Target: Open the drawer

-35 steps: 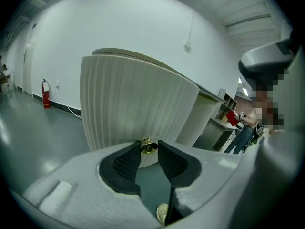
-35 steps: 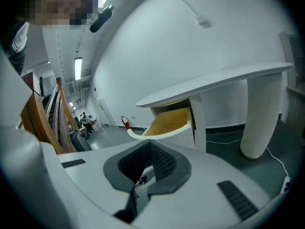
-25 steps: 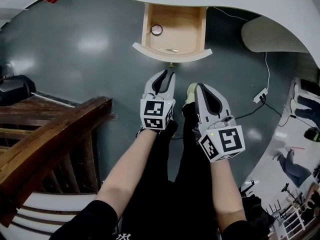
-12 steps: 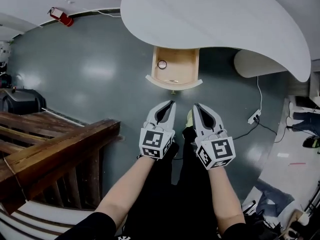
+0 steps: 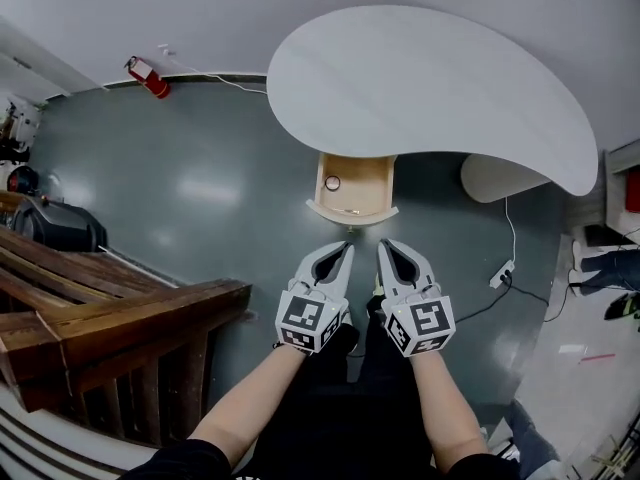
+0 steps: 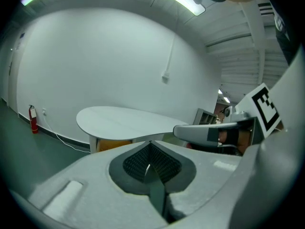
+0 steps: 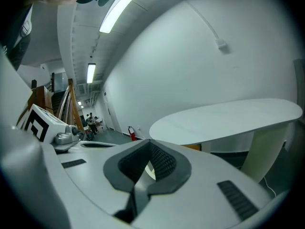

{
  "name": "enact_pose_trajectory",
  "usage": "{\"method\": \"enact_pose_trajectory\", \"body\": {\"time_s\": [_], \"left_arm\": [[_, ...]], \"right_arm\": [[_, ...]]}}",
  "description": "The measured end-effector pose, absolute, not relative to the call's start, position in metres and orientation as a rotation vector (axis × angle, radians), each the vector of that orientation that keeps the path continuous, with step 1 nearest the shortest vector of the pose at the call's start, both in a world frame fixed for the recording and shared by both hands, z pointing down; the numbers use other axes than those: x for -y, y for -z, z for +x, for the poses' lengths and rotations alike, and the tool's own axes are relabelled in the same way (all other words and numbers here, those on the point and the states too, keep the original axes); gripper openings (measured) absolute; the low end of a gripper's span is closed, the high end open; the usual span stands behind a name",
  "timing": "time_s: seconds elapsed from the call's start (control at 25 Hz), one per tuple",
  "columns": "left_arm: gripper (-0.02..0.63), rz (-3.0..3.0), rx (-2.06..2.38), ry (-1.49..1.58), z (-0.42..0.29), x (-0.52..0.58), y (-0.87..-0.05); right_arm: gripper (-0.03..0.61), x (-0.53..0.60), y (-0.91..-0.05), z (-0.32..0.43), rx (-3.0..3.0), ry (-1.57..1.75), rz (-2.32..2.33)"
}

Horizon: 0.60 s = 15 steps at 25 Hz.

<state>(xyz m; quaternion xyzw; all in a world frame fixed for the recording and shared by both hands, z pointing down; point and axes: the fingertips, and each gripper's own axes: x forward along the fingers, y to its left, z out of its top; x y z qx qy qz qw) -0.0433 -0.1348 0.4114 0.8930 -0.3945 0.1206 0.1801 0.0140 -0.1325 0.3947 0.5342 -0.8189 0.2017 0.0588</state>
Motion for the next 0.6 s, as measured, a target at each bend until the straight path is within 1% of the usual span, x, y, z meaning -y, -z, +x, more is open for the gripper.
{"method": "enact_pose_trajectory", "body": {"time_s": [0.28, 0.6], "left_arm": [[0.011, 2.575, 1.112, -0.282, -0.041, 0.137, -0.347], [0.011, 2.604, 1.126, -0.237, -0.041, 0.138, -0.301]], "right_arm": [[0.014, 0.134, -0.342, 0.011, 2.519, -0.507, 1.621], [0.014, 0.136, -0.294, 0.010, 2.562, -0.410, 1.622]]}}
